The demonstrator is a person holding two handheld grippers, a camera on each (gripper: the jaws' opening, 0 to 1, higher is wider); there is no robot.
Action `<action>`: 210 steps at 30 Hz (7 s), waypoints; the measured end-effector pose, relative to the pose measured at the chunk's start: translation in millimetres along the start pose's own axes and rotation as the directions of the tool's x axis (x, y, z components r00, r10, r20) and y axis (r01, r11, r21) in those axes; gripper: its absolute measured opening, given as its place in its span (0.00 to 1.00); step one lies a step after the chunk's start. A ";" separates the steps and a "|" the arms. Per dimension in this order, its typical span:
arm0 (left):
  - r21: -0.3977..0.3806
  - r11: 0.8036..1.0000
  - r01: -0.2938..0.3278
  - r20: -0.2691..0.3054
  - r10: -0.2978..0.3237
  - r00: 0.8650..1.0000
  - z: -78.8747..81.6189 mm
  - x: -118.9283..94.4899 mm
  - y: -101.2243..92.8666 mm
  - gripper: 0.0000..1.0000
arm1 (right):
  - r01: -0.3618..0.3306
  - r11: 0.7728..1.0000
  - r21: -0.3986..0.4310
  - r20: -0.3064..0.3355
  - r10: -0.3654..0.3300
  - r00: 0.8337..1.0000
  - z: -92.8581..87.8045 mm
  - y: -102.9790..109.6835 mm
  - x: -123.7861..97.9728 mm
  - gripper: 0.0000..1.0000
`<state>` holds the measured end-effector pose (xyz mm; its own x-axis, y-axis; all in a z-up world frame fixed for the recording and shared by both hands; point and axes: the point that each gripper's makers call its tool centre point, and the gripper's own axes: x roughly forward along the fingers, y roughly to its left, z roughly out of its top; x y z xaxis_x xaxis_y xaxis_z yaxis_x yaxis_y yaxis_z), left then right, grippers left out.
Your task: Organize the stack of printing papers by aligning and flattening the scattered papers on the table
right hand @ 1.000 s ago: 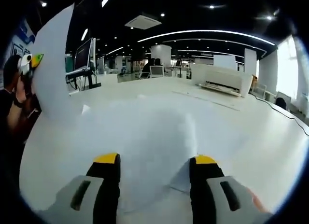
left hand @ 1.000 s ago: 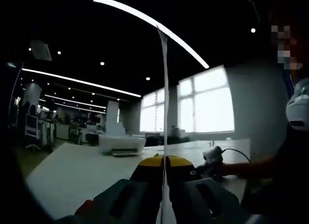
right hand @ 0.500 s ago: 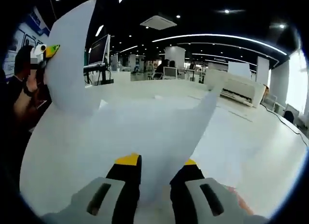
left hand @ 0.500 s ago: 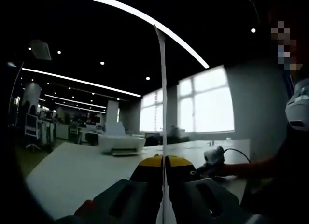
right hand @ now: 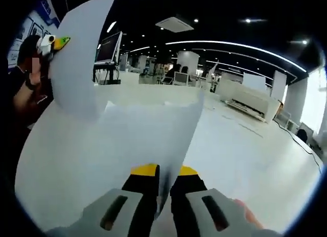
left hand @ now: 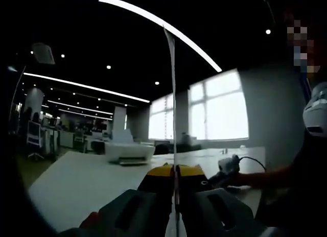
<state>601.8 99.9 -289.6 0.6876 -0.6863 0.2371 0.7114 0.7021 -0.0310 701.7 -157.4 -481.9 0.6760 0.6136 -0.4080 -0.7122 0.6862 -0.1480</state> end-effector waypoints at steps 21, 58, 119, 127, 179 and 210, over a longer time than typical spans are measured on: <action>0.021 1.000 -0.007 0.000 0.007 1.000 0.7 -4.1 2.3 0.06 | 0.058 0.996 -0.062 0.125 -0.050 0.991 77.2 -12.5 -50.4 0.00; 0.054 0.998 -0.016 -0.012 0.017 1.000 1.1 -2.6 1.3 0.06 | 0.011 0.800 -0.600 -0.125 -0.107 0.986 213.6 -12.0 -184.2 0.00; 0.062 0.998 0.005 -0.019 -0.004 1.000 0.3 -4.4 -3.1 0.06 | -0.487 0.615 -0.620 -0.502 0.166 0.849 206.3 82.4 -142.5 0.00; 0.051 0.999 0.013 -0.014 -0.012 1.000 -0.4 -3.4 -4.5 0.06 | -0.514 0.590 -0.623 -0.538 0.154 0.829 211.9 87.7 -118.8 0.00; 0.057 0.996 0.063 -0.021 -0.062 0.998 -2.9 -3.4 -11.0 0.09 | -0.617 0.613 -0.494 -0.626 0.242 0.741 229.7 116.6 -68.3 0.00; 0.053 0.994 0.096 -0.033 -0.094 0.995 -7.1 2.5 -18.4 0.25 | -0.632 0.567 -0.529 -0.616 0.255 0.745 245.5 146.1 -51.4 0.00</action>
<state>591.4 83.9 -295.2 0.6219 -0.7554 0.2063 0.7654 0.6420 0.0436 609.3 7.3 -261.3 0.2055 0.3914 -0.8970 -0.9306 -0.2054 -0.3028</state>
